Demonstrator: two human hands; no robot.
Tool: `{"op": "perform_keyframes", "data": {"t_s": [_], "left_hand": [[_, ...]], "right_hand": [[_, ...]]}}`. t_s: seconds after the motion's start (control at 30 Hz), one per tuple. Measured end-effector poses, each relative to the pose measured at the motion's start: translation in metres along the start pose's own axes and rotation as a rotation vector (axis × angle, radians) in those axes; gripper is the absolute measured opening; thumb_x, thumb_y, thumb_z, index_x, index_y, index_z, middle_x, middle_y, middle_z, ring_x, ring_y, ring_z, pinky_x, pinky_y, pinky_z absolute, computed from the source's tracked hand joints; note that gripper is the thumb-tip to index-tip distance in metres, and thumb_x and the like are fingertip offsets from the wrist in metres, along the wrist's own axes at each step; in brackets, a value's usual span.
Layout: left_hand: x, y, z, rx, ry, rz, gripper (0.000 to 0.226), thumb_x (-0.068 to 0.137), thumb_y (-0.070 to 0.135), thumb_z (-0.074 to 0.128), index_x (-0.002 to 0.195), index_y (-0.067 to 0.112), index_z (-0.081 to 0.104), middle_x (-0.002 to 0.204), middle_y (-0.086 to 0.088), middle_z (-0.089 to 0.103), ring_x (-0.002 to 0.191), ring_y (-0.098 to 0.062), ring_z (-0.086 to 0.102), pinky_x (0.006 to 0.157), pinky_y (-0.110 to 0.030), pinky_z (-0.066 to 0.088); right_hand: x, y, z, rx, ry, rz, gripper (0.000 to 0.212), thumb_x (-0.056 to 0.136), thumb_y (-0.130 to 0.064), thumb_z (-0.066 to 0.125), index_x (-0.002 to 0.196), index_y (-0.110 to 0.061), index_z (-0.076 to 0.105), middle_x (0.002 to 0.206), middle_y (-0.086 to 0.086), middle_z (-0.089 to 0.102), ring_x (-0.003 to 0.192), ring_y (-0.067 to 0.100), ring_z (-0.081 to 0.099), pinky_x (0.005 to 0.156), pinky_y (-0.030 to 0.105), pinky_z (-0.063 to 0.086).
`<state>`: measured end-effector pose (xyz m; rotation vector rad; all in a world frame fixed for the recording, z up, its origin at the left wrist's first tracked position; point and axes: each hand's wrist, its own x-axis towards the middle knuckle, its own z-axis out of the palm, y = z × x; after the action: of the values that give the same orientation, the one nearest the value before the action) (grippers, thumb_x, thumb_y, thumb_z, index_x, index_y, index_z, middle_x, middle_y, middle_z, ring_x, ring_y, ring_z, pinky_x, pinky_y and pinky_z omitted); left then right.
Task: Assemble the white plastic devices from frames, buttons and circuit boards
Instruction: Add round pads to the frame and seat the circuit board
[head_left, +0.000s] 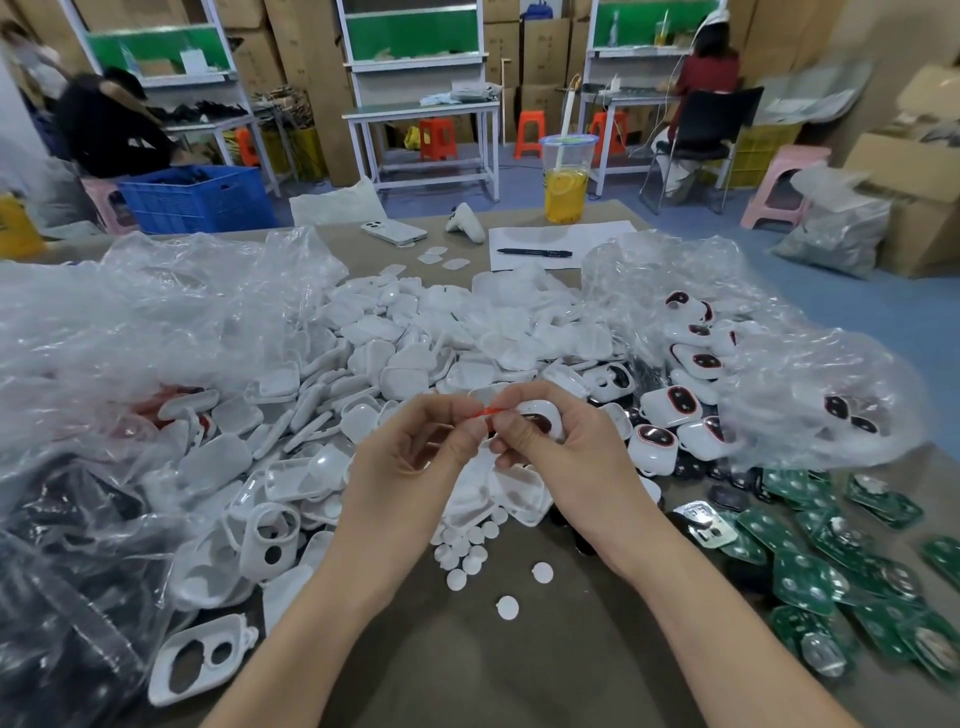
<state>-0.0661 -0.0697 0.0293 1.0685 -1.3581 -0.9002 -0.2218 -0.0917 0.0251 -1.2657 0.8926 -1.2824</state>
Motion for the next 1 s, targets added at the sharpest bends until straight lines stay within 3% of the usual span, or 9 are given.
{"op": "perform_keyframes", "data": {"t_s": [0.1, 0.23, 0.37, 0.5, 0.6, 0.67, 0.77, 0.9, 1.0], "left_hand": [[0.0, 0.0, -0.001, 0.028, -0.012, -0.002, 0.008, 0.087, 0.03, 0.068, 0.088, 0.037, 0.072, 0.089, 0.01, 0.075, 0.086, -0.009, 0.069, 0.08, -0.021, 0.054], [-0.001, -0.002, -0.002, 0.047, -0.043, 0.015, 0.015, 0.094, 0.017, 0.069, 0.088, 0.03, 0.07, 0.092, 0.006, 0.075, 0.088, -0.01, 0.071, 0.079, -0.016, 0.051], [0.0, -0.004, 0.0, 0.077, -0.022, 0.007, 0.012, 0.092, 0.019, 0.07, 0.085, 0.029, 0.068, 0.09, 0.005, 0.074, 0.088, -0.01, 0.069, 0.077, -0.014, 0.05], [0.001, -0.003, 0.0, 0.055, 0.057, -0.003, 0.013, 0.094, 0.019, 0.069, 0.086, 0.029, 0.069, 0.086, 0.01, 0.073, 0.082, -0.008, 0.068, 0.075, -0.016, 0.051], [0.001, 0.0, 0.0, 0.01, 0.095, 0.006, 0.012, 0.095, 0.022, 0.068, 0.086, 0.029, 0.069, 0.08, 0.013, 0.071, 0.073, -0.007, 0.061, 0.068, -0.013, 0.05], [0.0, 0.001, 0.002, -0.015, 0.097, -0.006, 0.01, 0.095, 0.023, 0.068, 0.087, 0.029, 0.07, 0.08, 0.012, 0.071, 0.071, -0.008, 0.06, 0.067, -0.014, 0.05], [-0.001, 0.002, 0.006, -0.052, 0.082, -0.029, 0.006, 0.092, 0.026, 0.071, 0.087, 0.028, 0.07, 0.076, 0.007, 0.067, 0.069, -0.008, 0.059, 0.065, -0.015, 0.048], [-0.004, 0.001, 0.008, -0.036, 0.099, 0.002, 0.013, 0.093, 0.021, 0.069, 0.083, 0.029, 0.068, 0.072, 0.004, 0.064, 0.065, -0.009, 0.055, 0.062, -0.014, 0.046], [-0.006, 0.0, 0.01, -0.018, 0.119, 0.028, 0.016, 0.094, 0.018, 0.068, 0.083, 0.03, 0.067, 0.082, 0.001, 0.072, 0.075, -0.011, 0.066, 0.068, -0.018, 0.052]], "right_hand": [[0.0, 0.0, 0.0, -0.01, -0.019, -0.011, 0.009, 0.093, -0.008, 0.068, 0.093, -0.017, 0.071, 0.071, -0.004, 0.07, 0.068, 0.011, 0.066, 0.068, 0.019, 0.054], [-0.001, -0.002, 0.001, -0.063, -0.041, -0.019, 0.018, 0.094, -0.008, 0.068, 0.086, -0.024, 0.07, 0.071, -0.009, 0.069, 0.066, 0.008, 0.065, 0.068, 0.019, 0.053], [0.0, 0.0, 0.001, -0.104, -0.051, -0.028, 0.019, 0.095, -0.01, 0.067, 0.086, -0.027, 0.069, 0.075, -0.011, 0.069, 0.071, 0.008, 0.066, 0.065, 0.021, 0.053], [0.0, 0.002, 0.002, 0.004, -0.059, 0.077, 0.004, 0.089, -0.033, 0.074, 0.091, -0.031, 0.071, 0.073, -0.003, 0.066, 0.071, 0.011, 0.061, 0.062, 0.022, 0.052], [0.004, 0.002, 0.001, 0.216, -0.017, 0.187, 0.017, 0.075, -0.027, 0.062, 0.083, -0.034, 0.076, 0.074, 0.0, 0.067, 0.071, 0.013, 0.063, 0.065, 0.026, 0.051], [0.006, 0.005, 0.0, 0.238, -0.005, 0.159, 0.026, 0.081, -0.022, 0.055, 0.089, -0.033, 0.078, 0.085, 0.004, 0.074, 0.08, 0.016, 0.07, 0.077, 0.029, 0.056], [0.004, 0.007, 0.003, 0.179, -0.048, 0.094, 0.023, 0.1, -0.02, 0.057, 0.111, -0.031, 0.074, 0.109, 0.008, 0.075, 0.102, 0.021, 0.072, 0.092, 0.034, 0.057], [0.0, 0.006, 0.006, 0.057, -0.001, 0.049, 0.023, 0.089, -0.039, 0.064, 0.11, -0.039, 0.074, 0.093, -0.006, 0.074, 0.089, 0.01, 0.064, 0.083, 0.034, 0.054], [-0.001, 0.007, 0.009, 0.062, 0.001, 0.038, 0.021, 0.091, -0.039, 0.061, 0.107, -0.041, 0.074, 0.097, -0.007, 0.077, 0.092, 0.005, 0.069, 0.081, 0.028, 0.055]]}}
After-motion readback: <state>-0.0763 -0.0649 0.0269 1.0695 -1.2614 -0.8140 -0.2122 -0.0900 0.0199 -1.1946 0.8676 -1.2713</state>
